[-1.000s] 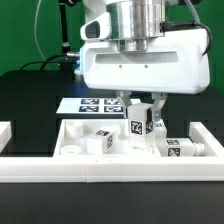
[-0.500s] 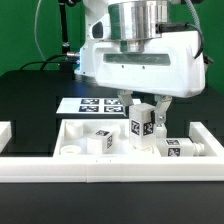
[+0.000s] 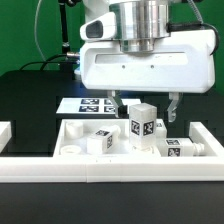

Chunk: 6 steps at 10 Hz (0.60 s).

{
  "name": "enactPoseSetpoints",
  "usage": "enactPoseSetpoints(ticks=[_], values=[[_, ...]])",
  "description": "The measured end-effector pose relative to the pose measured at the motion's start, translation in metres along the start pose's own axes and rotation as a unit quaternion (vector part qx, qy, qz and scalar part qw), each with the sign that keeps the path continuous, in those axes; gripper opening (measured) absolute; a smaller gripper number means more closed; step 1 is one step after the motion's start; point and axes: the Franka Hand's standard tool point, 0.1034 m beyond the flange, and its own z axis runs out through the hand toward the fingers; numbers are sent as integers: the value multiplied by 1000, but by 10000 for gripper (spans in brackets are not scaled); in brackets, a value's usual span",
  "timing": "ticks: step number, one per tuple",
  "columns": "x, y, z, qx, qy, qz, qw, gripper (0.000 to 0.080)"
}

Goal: Assemble one leg

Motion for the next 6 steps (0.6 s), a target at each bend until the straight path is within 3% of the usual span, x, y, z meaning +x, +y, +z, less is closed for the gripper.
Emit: enactPoseSetpoints(ticks=[1,3,6], values=[[2,2,-1,0,-1,-51,999,649],[4,1,-3,-15,3,-178,984,649],[9,-1,-8,-31,-4,-331,943,649]])
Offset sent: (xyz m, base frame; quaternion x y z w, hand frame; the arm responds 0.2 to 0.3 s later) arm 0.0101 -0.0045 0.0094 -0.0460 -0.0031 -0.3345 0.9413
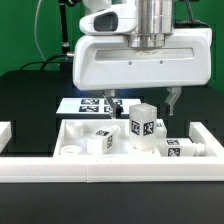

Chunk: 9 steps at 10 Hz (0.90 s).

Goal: Assemble one leg

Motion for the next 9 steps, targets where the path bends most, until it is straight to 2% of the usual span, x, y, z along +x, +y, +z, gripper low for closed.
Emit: enactPoseSetpoints(ticks=[2,4,5,6,7,8,9], values=[[0,1,-1,-4,-1,-84,996,649],[1,1,-1,-4,-1,-116,993,649],[1,1,-1,-4,-1,-116,993,536],[1,1,-1,-4,-1,-116,993,352],[1,1,-1,-4,-1,-116,993,352],[1,0,-1,-4,0,-104,995,288],[1,0,-1,-3,1,-88,996,288]])
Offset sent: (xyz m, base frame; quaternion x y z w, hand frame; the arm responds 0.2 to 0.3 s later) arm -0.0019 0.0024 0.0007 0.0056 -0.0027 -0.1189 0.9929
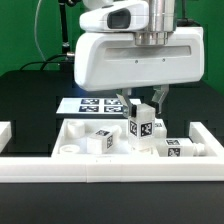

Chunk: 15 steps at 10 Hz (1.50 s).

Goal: Assemble one leg

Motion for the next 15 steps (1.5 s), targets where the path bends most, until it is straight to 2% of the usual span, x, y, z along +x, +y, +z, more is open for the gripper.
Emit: enactPoseSetpoints(ticks=[2,4,6,7,8,10,12,13,15], values=[[0,-1,0,2,1,98,995,288],[0,-3,-1,6,9,232,973,287],[-2,-4,0,9,18,356,934,287],[-2,-3,0,17,19,404,914,287],[-3,-3,0,22,17,470,882,287],[-3,-4,1,25,14,549,835,287],[-3,-5,1,28,8,629,777,287],[-4,-6,1,30,5,651,758,287],[-4,-5,1,33,3,664,747,287]])
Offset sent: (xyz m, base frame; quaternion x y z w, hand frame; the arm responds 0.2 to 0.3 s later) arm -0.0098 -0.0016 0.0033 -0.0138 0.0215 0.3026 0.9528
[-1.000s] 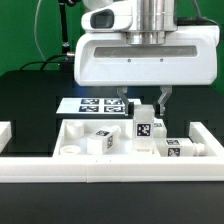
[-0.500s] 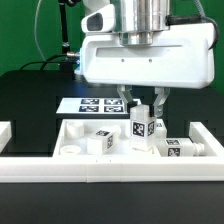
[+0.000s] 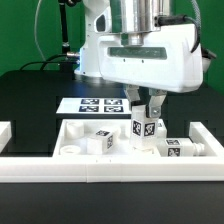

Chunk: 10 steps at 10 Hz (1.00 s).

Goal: Assemble one leg

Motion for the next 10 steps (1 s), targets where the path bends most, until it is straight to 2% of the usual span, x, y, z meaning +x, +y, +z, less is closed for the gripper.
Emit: enactPoseSetpoints(ticks=[1,2,3,4,6,8,10], values=[[0,0,1,0,0,-27,1000,287],[0,1,1,-1,0,-50,999,537],[-1,1,2,-1,-1,-81,997,537],[-1,1,2,-2,-1,-131,991,615],[-1,1,2,-2,-1,-207,978,639],[-1,2,4,-4,-1,-303,953,648],[2,1,4,-5,1,-426,905,649]])
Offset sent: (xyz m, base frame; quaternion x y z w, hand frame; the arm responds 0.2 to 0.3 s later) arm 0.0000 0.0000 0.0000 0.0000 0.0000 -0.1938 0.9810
